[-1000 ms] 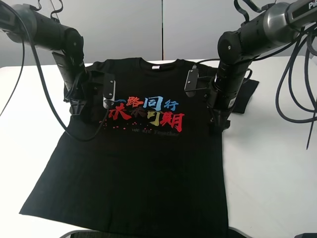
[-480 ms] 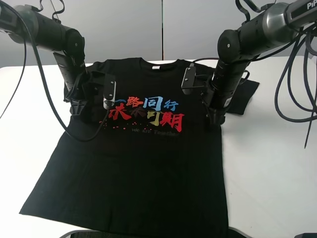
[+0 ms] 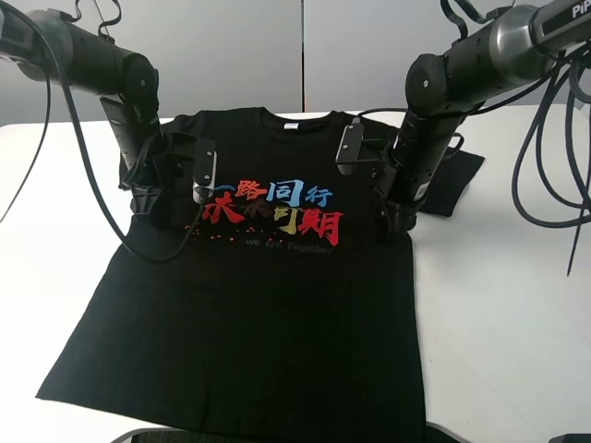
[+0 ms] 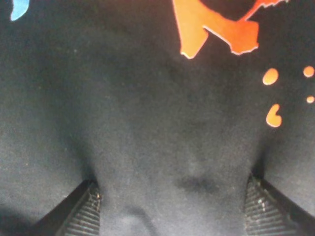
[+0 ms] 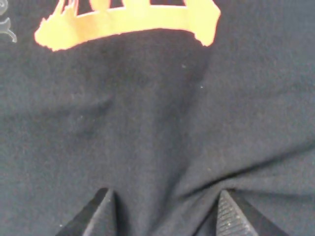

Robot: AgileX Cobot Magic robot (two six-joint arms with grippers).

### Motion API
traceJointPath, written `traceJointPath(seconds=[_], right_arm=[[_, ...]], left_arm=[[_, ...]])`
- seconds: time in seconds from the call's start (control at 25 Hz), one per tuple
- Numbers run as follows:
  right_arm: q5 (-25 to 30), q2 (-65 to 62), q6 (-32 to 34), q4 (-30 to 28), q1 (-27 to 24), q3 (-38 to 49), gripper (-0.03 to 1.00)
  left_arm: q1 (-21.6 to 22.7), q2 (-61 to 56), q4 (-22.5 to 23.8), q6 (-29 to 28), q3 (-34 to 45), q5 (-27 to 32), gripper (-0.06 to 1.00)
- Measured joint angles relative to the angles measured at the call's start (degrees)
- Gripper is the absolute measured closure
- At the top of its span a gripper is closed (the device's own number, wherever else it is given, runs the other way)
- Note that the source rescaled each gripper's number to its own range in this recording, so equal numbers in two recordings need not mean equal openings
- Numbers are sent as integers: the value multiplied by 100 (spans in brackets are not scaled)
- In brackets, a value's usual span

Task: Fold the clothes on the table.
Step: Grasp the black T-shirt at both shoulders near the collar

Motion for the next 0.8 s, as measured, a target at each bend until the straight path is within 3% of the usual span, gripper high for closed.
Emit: traceJointPath(seconds=[0.44, 0.52, 0.68, 0.8], right_arm=[[124, 152, -14, -2, 0, -90, 49], [78, 152, 1, -26, 0, -90, 56], [51, 163, 49, -13, 0, -103, 80], [122, 174, 49, 40, 0, -103, 93]], left_arm=[[0, 11, 0, 0, -22, 31, 16], [0, 21, 0, 0, -22, 109, 25], [0, 21, 0, 0, -22, 151, 57], [0, 31, 28, 9, -22, 151, 81]])
